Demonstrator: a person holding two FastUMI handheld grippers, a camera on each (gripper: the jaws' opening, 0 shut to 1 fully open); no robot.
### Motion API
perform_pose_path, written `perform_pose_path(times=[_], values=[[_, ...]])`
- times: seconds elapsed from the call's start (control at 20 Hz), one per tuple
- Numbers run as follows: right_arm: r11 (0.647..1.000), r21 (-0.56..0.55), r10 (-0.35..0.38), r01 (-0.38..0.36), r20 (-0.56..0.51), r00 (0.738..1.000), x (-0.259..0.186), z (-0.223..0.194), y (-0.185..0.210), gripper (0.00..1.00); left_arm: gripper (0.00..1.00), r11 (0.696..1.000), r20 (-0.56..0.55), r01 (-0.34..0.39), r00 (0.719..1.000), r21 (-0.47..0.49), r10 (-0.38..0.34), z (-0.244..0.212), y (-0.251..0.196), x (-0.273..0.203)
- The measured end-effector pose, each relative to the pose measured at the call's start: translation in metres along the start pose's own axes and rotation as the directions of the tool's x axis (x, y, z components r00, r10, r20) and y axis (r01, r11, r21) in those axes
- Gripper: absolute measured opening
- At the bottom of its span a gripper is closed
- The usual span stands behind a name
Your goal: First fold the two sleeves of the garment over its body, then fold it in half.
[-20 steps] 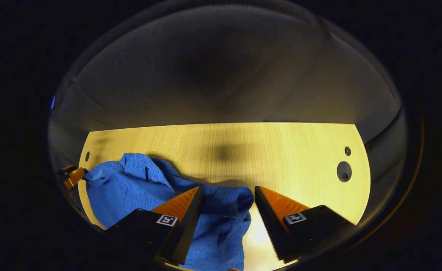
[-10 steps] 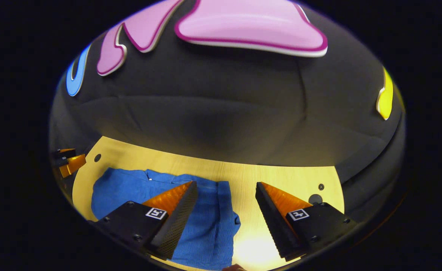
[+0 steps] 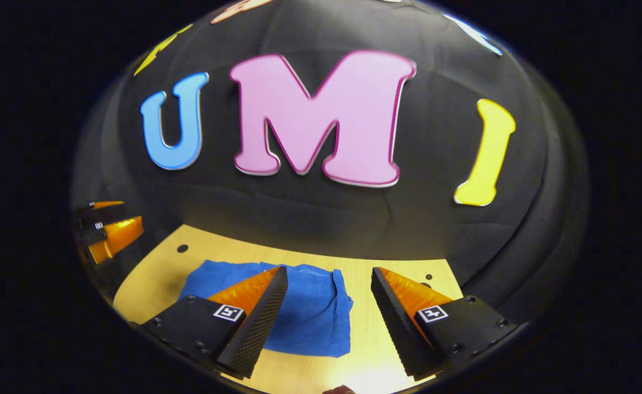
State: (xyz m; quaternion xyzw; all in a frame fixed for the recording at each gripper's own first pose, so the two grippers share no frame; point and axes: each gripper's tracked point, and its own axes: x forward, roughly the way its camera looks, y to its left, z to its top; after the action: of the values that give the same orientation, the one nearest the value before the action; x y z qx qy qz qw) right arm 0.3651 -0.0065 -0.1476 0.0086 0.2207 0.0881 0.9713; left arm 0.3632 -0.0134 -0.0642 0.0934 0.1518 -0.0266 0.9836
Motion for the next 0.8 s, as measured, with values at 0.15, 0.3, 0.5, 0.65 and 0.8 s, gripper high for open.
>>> perform_pose_path(times=[0.15, 0.3, 0.5, 0.65, 0.8], values=[[0.999, 0.027, -0.023, 0.019, 0.136, 0.99, -0.096, 0.025, 0.011, 0.97, 0.85, 1.0, 0.072, 0.006, 0.997, -0.023, -0.004, 0.003, -0.006, -0.089], [0.999, 0.035, -0.038, 0.031, 0.225, 0.974, -0.183, 0.027, 0.022, 0.96, 0.84, 0.999, 0.214, -0.015, 0.977, -0.036, 0.022, 0.007, -0.005, -0.168], [0.997, 0.064, -0.055, 0.039, 0.265, 0.963, -0.271, 0.013, 0.037, 0.96, 0.82, 0.997, 0.297, -0.033, 0.954, -0.063, 0.051, -0.012, -0.001, -0.261], [0.997, 0.063, -0.069, 0.052, 0.298, 0.952, -0.317, 0.008, 0.046, 0.96, 0.84, 0.997, 0.308, 0.004, 0.951, -0.078, 0.02, -0.032, -0.015, -0.297], [0.996, 0.07, -0.079, 0.061, 0.298, 0.951, -0.348, -0.007, 0.052, 0.96, 0.84, 0.996, 0.319, 0.016, 0.948, -0.085, 0.012, -0.047, -0.024, -0.327]])
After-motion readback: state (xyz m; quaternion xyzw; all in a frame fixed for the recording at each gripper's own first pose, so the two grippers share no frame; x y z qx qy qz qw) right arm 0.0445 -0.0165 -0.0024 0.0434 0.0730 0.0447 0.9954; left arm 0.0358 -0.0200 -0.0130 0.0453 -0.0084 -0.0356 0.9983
